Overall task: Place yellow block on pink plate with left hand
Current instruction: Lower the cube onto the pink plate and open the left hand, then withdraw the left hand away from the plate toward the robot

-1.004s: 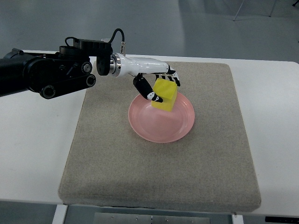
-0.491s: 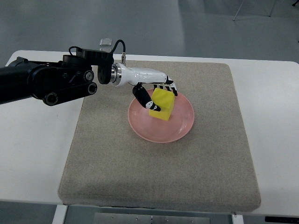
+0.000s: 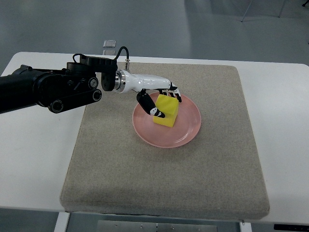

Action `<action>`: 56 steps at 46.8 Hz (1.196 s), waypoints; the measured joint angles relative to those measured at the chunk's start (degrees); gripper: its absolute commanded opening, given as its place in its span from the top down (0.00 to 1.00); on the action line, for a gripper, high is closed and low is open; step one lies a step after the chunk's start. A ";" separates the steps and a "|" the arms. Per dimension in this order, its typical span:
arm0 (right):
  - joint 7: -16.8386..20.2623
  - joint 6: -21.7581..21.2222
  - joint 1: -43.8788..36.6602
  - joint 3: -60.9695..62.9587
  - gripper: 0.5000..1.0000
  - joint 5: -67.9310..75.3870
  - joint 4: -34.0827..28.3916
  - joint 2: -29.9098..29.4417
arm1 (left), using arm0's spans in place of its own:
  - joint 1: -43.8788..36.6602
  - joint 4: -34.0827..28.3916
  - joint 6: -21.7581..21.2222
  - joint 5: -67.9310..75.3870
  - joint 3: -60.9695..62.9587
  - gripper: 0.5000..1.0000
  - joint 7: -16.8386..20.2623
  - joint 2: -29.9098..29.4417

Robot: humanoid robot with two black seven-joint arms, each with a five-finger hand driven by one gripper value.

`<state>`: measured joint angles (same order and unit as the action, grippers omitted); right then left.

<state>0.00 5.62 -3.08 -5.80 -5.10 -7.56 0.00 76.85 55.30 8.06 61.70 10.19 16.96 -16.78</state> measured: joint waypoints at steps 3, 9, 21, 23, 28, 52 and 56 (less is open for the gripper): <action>0.00 0.00 0.00 0.00 0.15 0.00 0.00 0.00 | -0.02 0.04 0.08 0.00 0.03 0.38 0.08 0.00; 0.00 0.00 0.00 0.00 0.15 0.00 0.00 0.00 | -0.03 0.15 0.11 0.01 0.09 0.20 0.29 0.00; 0.00 0.00 0.00 0.00 0.15 0.00 0.00 0.00 | -0.13 0.47 0.27 0.09 0.23 0.02 0.71 -0.22; 0.00 0.00 0.00 0.00 0.15 0.00 0.00 0.00 | -0.12 0.50 0.28 0.09 0.23 0.02 0.71 -0.32; 0.00 0.00 0.00 0.00 0.15 0.00 0.00 0.00 | 0.38 0.47 0.29 0.09 0.23 0.02 0.72 -0.65; 0.00 0.00 0.00 0.00 0.15 0.00 0.00 0.00 | 1.16 -4.59 2.56 -0.79 -0.58 0.03 0.81 -5.88; 0.00 0.00 0.00 0.00 0.15 0.00 0.00 0.00 | 0.95 -7.30 2.44 -0.86 -0.64 0.04 0.98 -6.13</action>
<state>0.00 5.62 -3.07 -5.80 -5.09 -7.56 0.00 77.80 48.01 10.51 60.84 9.55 17.94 -22.92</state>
